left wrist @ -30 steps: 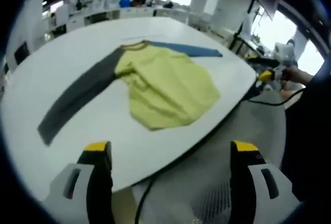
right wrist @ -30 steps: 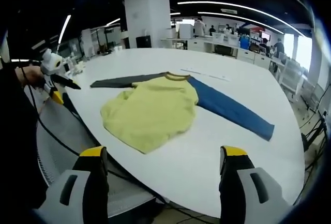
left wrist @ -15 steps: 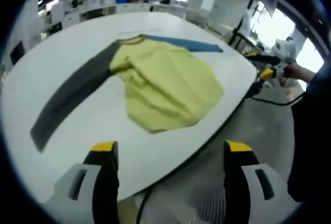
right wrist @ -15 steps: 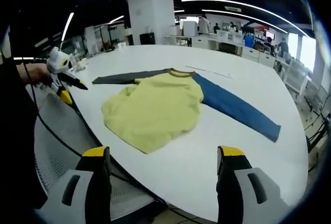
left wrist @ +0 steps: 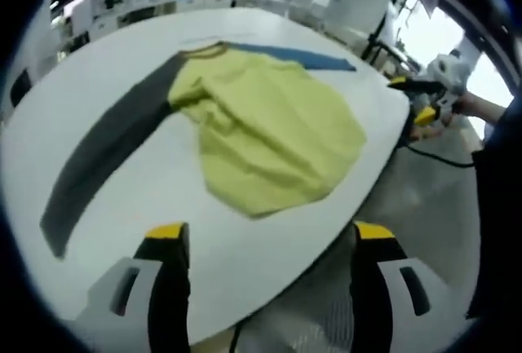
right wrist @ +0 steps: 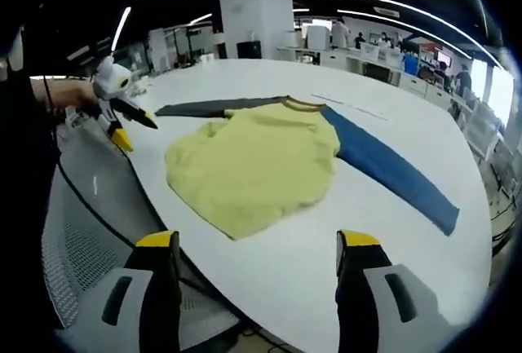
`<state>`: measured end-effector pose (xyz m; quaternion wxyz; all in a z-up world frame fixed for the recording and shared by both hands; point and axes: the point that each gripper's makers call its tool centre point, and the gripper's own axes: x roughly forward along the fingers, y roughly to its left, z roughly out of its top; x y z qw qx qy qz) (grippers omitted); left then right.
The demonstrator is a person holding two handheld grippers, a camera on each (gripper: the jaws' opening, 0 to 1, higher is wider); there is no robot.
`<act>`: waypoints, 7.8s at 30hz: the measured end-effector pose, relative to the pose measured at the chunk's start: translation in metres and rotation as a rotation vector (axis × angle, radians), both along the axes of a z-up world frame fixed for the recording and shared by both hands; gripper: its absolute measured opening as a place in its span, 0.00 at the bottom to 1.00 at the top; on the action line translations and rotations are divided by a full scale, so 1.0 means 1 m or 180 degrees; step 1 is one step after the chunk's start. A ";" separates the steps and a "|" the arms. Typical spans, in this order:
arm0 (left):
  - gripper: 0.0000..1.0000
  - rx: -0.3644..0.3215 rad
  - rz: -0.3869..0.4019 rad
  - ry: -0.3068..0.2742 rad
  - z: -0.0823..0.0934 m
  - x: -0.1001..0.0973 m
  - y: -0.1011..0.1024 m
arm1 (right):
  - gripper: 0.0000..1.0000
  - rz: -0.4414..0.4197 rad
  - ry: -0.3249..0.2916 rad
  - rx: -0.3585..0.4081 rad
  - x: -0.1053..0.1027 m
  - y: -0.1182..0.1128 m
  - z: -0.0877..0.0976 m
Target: Fold the garment on the visible template until the final outline fits inside the template.
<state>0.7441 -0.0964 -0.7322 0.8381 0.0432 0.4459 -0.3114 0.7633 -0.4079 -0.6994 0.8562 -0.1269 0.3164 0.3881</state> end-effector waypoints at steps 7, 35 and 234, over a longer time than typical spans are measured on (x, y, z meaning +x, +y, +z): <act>0.71 0.0091 -0.0070 -0.0027 -0.010 0.008 -0.001 | 0.73 0.0067 0.0061 -0.0013 0.003 0.006 -0.014; 0.56 0.0181 -0.0040 -0.0104 -0.040 0.045 -0.006 | 0.54 0.0327 0.0242 0.0064 0.012 0.044 -0.059; 0.28 0.0306 0.0494 0.0153 -0.005 0.194 0.011 | 0.22 -0.0341 -0.0060 -0.0486 0.229 0.032 -0.016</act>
